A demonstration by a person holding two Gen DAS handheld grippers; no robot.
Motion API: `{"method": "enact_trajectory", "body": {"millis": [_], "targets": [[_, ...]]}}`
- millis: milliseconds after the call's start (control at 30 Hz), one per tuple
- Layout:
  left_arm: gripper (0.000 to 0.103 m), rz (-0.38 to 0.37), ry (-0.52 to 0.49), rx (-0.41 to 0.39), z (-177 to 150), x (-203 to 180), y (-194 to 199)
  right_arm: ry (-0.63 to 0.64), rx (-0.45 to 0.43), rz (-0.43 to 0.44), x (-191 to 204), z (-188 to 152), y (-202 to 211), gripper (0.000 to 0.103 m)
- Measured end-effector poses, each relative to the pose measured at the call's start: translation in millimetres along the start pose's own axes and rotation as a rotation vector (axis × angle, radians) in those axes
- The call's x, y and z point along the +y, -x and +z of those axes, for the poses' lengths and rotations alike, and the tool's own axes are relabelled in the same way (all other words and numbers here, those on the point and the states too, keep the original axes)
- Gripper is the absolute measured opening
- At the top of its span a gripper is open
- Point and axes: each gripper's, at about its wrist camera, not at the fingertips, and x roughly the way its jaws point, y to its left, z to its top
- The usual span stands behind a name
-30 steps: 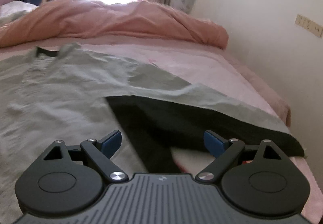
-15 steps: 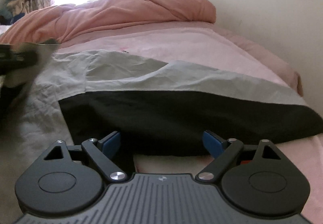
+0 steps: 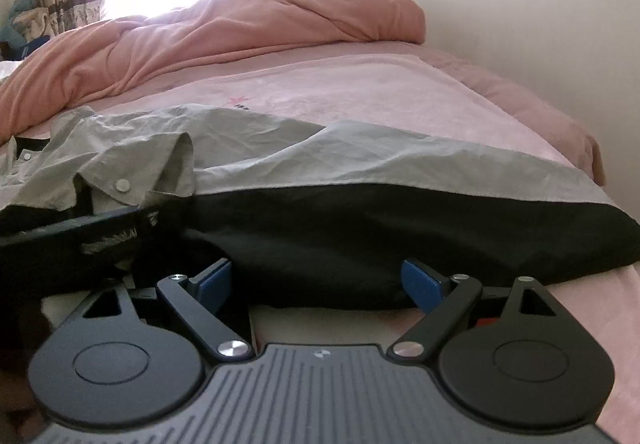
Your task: Fold large clothes
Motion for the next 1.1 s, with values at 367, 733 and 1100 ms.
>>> {"method": "enact_trajectory", "body": {"millis": [367, 733, 1100], "targets": [[0.103, 0.283, -0.134, -0.204, 29.0, 70.7, 154.5, -0.021, 0.007, 0.016, -4.6, -1.0, -0.8, 0.103], [0.103, 0.822, -0.03, -0.025, -2.2, 224.4, 192.6, -0.144, -0.005, 0.12, -37.4, 1.4, 12.1, 0.099], [0.103, 0.68, -0.028, -0.016, -21.8, 184.4, 220.1, -0.657, -0.033, -0.157, -230.6, -13.6, 21.9, 0.095]]}}
